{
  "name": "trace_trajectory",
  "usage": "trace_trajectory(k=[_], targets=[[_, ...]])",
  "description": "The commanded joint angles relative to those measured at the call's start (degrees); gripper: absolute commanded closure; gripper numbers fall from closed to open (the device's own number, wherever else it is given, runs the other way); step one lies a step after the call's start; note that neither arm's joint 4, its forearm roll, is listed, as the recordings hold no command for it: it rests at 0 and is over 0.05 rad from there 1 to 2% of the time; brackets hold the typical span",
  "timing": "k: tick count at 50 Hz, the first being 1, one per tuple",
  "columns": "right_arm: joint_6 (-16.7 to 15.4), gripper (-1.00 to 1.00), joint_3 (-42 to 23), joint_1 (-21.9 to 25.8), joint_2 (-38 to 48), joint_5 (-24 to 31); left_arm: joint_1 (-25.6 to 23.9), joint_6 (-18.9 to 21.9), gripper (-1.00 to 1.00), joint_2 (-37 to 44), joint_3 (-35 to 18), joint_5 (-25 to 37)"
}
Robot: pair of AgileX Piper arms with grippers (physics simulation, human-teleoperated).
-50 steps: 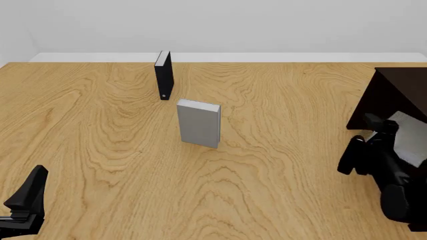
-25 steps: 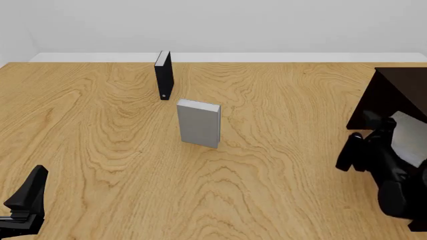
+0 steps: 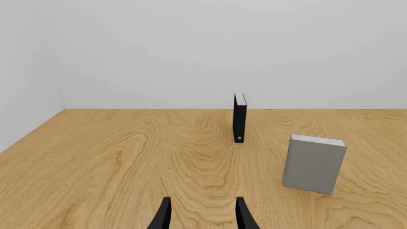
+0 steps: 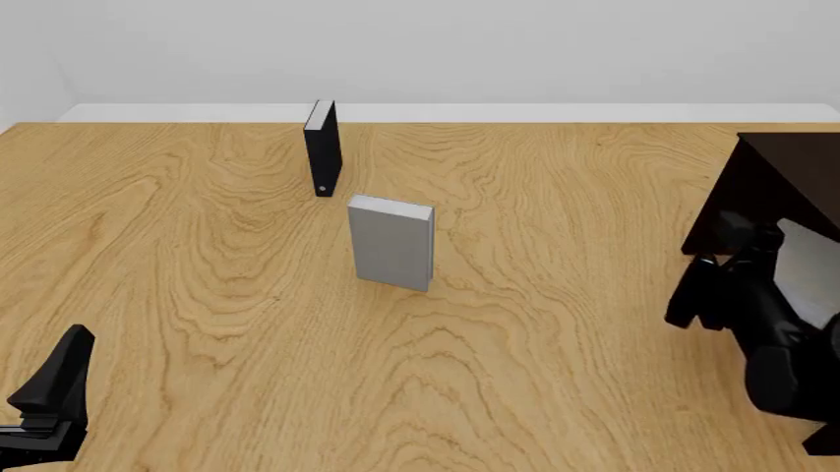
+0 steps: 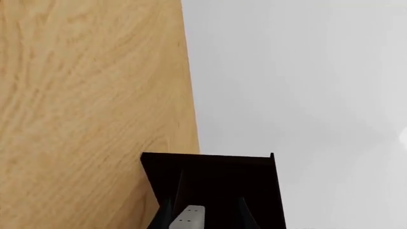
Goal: Pick up the book on the right and place it on the cabinet shelf.
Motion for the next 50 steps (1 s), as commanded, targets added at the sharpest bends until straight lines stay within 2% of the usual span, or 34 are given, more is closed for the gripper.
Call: trace_trajectory(k=[1,25,50], targets=[[-0.37,-1.0,0.89,-1.18,0.61,-1.21,0.0,0.0,-1.0,0.0,0.0,0.0],[0.54,-1.0,0.67,-5.5,-4.1,2.42,0.0,0.0,-1.0,0.0,0.0,0.0],[1.29,-1.0,4.31,-7.8,-4.0,-0.64,0.0,0.0,-1.0,0.0,0.0,0.0]])
